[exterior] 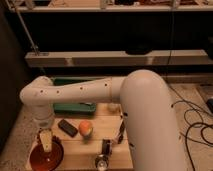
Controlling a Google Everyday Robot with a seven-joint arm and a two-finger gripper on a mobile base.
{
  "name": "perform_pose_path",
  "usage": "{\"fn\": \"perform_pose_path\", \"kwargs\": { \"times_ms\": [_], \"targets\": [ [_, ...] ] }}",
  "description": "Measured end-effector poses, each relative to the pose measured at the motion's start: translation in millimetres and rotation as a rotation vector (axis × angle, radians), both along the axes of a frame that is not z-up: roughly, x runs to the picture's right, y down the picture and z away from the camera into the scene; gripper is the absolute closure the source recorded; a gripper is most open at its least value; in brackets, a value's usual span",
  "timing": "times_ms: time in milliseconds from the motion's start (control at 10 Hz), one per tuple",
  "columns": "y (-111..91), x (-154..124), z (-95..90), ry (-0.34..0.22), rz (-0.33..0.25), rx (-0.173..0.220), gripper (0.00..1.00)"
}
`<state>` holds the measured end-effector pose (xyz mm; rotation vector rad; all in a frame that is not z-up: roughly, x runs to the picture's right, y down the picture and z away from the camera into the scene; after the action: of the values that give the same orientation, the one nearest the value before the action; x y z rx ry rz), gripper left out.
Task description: Stack bowls into tray
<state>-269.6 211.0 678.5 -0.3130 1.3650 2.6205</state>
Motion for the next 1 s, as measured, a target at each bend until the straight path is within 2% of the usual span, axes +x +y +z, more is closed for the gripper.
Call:
{"fn": "perform_pose_path", "kwargs": {
  "times_ms": [200, 600, 1000],
  "targets": [
    [6.3, 1.8, 6.9, 0.015, 0.003, -0.013, 0.20],
    [35.4, -3.8, 36.5, 0.039, -0.011, -0.065, 0.20],
    [46.4, -9.7, 47.8, 0.049, -0.031, -0.091, 0.20]
  ]
}}
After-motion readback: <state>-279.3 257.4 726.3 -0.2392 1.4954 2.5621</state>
